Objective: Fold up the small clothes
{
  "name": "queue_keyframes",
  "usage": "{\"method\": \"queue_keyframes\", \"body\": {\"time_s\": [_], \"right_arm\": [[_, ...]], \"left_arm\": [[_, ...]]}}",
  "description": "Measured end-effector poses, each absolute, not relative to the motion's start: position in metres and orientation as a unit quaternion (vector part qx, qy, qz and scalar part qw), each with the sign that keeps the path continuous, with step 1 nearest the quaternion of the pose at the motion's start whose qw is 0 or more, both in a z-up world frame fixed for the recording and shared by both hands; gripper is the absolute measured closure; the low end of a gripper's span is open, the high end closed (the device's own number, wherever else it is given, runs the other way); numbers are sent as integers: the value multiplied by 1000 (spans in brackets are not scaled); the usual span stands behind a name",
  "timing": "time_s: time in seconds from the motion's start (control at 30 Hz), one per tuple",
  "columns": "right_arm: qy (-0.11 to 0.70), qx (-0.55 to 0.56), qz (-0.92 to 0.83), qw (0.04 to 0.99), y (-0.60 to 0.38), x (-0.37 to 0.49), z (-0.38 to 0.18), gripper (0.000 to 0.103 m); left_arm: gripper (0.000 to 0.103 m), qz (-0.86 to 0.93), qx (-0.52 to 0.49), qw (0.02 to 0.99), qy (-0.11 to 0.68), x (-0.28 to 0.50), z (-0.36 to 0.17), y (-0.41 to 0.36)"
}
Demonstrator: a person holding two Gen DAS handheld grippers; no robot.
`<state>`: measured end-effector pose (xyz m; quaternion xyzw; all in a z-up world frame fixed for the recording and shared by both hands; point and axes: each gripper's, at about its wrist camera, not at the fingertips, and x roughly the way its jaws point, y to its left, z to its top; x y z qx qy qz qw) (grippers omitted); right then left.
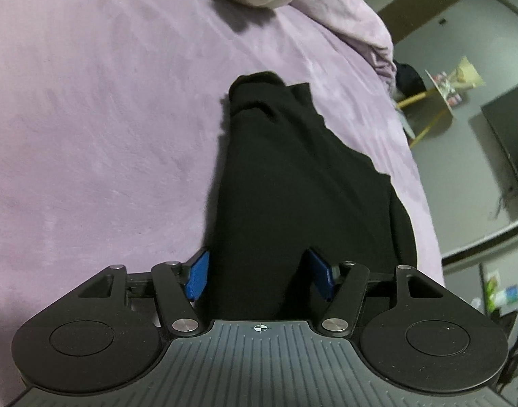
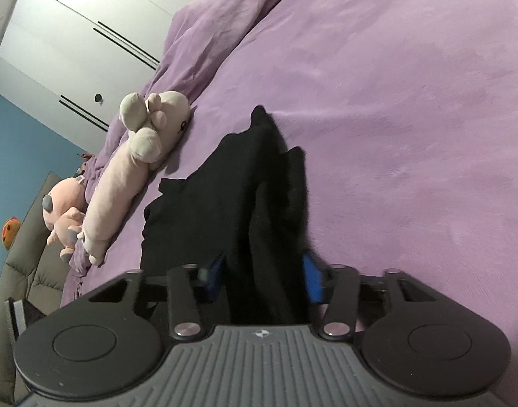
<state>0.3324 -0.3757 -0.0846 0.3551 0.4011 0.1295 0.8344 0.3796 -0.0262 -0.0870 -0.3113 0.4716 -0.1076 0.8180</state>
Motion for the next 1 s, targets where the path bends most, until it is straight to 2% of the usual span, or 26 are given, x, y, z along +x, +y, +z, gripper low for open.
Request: {"method": "queue_keyframes", "body": {"time_s": [0.07,0.1,0.17,0.27,0.53,0.7,0.77,0.83,0.87,1.0], "right_arm": [[401,363,131,831,-374,336,-88,76],[400,362,131,832,-372,337,-89,78],[398,353,126,837,-365,336,-86,82],[393,366,131,834,-359,335,-78,84],[423,406,211,782,-316,323,-66,84],[483,366,263,751,-256,298,-79,84],[489,321,259,768,-242,288,-75,76],[489,284,242,789,-239,285,-63,72],[476,267,226,807,-242,284,-53,72],[415,207,172,869,-233,290,-13,72]], "left_arm": [[39,-112,-328,810,473,385,-93,-25],[42,-110,-330,808,476,388,-93,-24],[68,-111,-329,806,480,390,-92,-23],[75,-123,-335,807,470,386,-80,-18],[76,-136,-317,833,432,336,-26,36],[75,-87,-273,838,465,285,-27,83],[69,-70,-259,833,484,270,-36,96],[69,-49,-241,841,481,262,-35,105],[65,-40,-231,850,471,260,-31,109],[61,1,-218,879,424,276,-19,109]]}}
